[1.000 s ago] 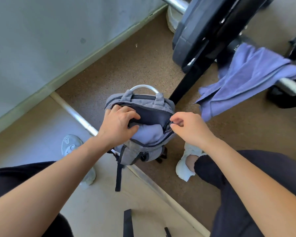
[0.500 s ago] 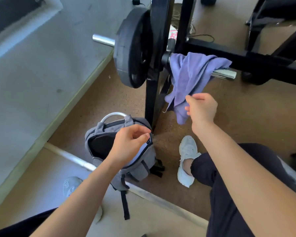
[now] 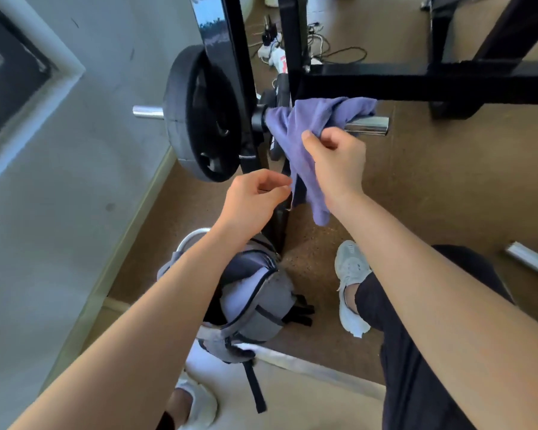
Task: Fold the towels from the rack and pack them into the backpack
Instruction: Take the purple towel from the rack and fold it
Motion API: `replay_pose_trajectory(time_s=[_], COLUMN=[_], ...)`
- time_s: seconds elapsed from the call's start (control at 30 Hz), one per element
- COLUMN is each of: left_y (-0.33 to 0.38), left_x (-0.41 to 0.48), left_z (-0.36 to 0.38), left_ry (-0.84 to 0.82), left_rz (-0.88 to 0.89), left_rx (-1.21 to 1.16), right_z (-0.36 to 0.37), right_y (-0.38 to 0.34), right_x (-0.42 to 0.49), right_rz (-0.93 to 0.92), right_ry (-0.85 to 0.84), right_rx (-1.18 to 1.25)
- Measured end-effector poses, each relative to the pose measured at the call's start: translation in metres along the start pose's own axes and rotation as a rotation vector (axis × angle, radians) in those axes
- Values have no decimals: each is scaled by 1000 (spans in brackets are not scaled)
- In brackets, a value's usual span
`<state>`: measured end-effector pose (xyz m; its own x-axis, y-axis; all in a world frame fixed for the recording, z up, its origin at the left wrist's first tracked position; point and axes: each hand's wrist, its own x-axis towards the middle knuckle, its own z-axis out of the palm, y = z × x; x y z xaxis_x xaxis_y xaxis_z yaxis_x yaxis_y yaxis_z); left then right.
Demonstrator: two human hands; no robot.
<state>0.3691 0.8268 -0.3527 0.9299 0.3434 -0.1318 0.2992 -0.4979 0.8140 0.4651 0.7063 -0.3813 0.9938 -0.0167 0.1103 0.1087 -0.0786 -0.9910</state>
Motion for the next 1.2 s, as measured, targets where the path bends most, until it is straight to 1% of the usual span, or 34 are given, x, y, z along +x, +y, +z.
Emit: replay_pose_trajectory(time_s=[0.1, 0.17, 0.23, 0.3, 0.4, 0.43, 0.5, 0.57, 0.63, 0.67, 0.7, 0.73, 0.77, 0.83, 0.87, 0.9, 0.93, 1.03, 1.07, 1.13, 1.2], left_y=[8, 12, 15, 16, 17, 15, 13, 13, 15, 14, 13, 14, 15, 18, 20, 23, 27, 32, 33, 37, 40], left_x=[10, 12, 12, 11, 8, 9, 11, 15, 23, 29, 36, 43, 51, 66, 74, 80, 85, 99, 103, 109, 110], left_z=[3, 10, 19, 26, 29, 29, 26, 24, 26, 27, 29, 30, 31, 35, 37, 39, 41, 44, 46, 49, 53], left_ry=[18, -19, -44, -31, 49, 37, -101, -212, -196, -155, -98, -34, 7, 1, -16, -32, -43, -57, -55, -53, -45], left_rz=[3, 50, 82, 43, -23, -36, -47, -131, -210, -194, -138, -49, 44, 168, 188, 195, 197, 164, 152, 128, 108], left_rx=[19, 41, 65, 45, -45, -92, -199, -266, -303, -323, -309, -235, -112, 147, 213, 251, 281, 381, 382, 378, 389], right_z=[-11, -19, -27, -31, -36, -36, -37, -41, -47, -51, -55, -59, -63, -70, -74, -79, -84, -104, -109, -115, -113], right_y=[-14, -24, -33, -38, -41, -41, -36, -30, -26, -26, -26, -27, -25, -21, -20, -18, -18, -21, -23, -20, -12], right_x=[-3, -12, -25, -38, -47, -47, -43, -32, -22, -19, -17, -17, -16, -10, -7, -3, 1, 10, 11, 10, 8], right_rz=[21, 45, -9, -83, -142, -141, -75, 46, 142, 175, 190, 184, 164, 119, 108, 102, 90, 17, -4, 33, 161], right_ry=[-65, -174, -307, -397, -433, -416, -335, -222, -120, -81, -49, -24, -4, 37, 72, 137, 241, 631, 714, 803, 784], right_rx=[102, 191, 206, 148, 123, 129, 180, 282, 376, 411, 427, 428, 428, 401, 367, 329, 292, 192, 156, 119, 133])
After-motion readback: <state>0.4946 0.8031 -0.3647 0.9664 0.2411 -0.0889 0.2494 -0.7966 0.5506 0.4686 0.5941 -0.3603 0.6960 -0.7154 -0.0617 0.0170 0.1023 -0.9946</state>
